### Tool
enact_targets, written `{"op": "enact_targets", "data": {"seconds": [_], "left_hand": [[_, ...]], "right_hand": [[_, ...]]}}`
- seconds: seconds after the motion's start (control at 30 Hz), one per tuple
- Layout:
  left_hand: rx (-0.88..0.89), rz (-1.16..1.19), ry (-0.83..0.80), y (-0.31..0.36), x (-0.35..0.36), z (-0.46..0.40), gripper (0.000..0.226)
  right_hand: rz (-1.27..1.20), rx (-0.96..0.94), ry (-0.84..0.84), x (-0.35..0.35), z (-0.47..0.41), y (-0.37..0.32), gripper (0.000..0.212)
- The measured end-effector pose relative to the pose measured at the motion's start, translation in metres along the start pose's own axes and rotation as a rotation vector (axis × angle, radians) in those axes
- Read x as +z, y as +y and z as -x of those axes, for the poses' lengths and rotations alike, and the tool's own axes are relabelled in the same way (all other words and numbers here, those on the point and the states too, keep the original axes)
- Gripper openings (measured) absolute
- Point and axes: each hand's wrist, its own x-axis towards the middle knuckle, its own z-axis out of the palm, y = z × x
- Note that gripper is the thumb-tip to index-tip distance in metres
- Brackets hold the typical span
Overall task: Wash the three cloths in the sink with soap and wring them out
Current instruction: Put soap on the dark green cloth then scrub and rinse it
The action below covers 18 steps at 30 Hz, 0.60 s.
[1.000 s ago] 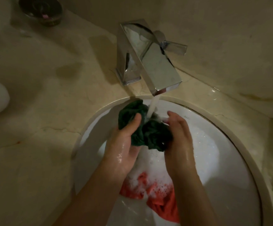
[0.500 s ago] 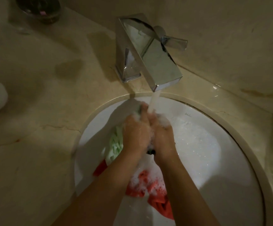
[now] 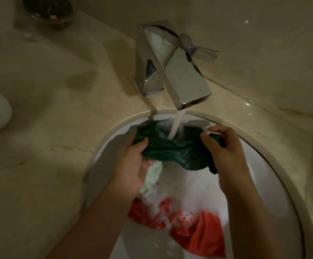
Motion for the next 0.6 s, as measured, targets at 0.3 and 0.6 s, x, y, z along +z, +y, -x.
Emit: {"op": "enact_targets", "data": {"seconds": [0.3,0.6], "left_hand": [[-0.06,0.028,-0.222,-0.011,0.014,0.019,0.034],[0.031,-0.306,-0.238,-0.014,0.006,0.015,0.065]], "right_hand": [[0.442,-0.438,-0.158,0.023,0.042,-0.023,0.047],[0.199,-0.192,-0.038,0.03,0.024,0.014,0.027]]}}
